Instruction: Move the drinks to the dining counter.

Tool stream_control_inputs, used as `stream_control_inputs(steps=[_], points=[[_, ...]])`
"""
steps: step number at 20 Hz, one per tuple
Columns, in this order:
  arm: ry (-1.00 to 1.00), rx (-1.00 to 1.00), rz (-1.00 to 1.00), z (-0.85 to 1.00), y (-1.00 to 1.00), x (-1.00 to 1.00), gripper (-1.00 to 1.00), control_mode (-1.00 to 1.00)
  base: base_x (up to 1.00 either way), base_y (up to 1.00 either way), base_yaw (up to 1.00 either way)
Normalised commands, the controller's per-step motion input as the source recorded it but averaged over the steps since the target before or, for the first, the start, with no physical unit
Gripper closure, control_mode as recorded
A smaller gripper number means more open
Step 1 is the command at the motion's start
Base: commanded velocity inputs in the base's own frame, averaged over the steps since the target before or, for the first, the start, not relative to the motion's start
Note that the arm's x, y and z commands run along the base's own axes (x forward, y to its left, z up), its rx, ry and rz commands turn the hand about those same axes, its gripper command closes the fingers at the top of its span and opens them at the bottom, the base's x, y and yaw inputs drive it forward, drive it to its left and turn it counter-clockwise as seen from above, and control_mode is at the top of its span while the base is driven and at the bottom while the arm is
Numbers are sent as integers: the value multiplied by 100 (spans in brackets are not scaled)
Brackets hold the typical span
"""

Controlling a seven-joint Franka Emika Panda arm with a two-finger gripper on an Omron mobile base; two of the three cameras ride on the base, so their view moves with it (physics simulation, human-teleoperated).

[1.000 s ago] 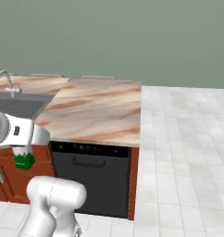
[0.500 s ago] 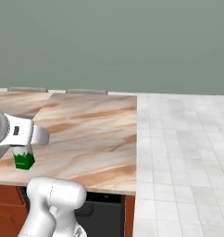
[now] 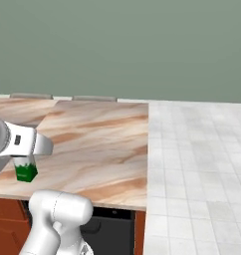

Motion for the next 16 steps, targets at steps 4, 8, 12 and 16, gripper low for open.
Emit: stream_control_inputs(steps=[4,8,12,16], points=[[0,0,0,0,0,0,100,100,42,22,22],[0,0,0,0,0,0,100,100,57,26,26],[0,0,0,0,0,0,100,100,59,32,12],[0,-6,2,6,32,36,100,-100,15,9,1]])
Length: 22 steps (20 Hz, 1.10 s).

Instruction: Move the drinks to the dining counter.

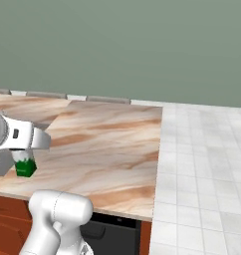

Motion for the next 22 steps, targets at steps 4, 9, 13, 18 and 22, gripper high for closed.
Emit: stream_control_inputs(steps=[4,9,13,18,22], points=[[-1,-11,0,8,41,31,100,-100,0,0,0],[-1,-8,0,0,33,34,100,-100,0,0,0],[0,0,0,-6,20,49,100,-100,0,0,0],[0,1,0,-21,1,50,100,-100,0,0,0],[0,1,0,-23,0,48,100,-100,0,0,0]])
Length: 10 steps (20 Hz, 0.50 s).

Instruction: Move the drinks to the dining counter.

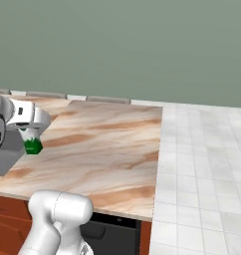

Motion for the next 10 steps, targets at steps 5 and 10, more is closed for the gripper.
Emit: stream_control_inputs(steps=[5,10], points=[[0,0,0,-31,0,48,100,-100,0,0,0],[1,0,0,-24,0,48,100,-100,0,0,0]])
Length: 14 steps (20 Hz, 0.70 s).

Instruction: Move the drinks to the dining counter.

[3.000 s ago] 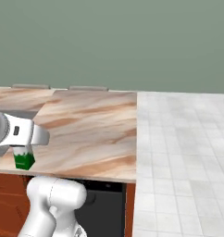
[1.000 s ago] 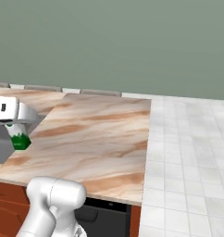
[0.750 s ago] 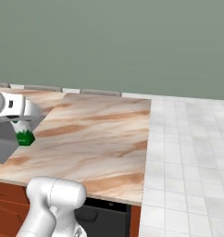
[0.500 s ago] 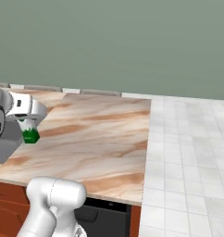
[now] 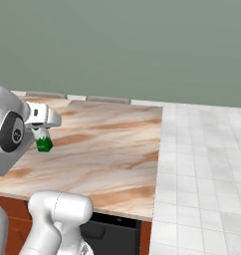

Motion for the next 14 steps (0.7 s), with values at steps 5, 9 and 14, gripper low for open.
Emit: stream_control_inputs(steps=[5,9,14], points=[[0,1,0,-19,4,52,100,-100,0,0,0],[0,6,0,-24,3,53,100,-100,0,0,0],[0,7,0,-29,0,48,100,-100,0,0,0]])
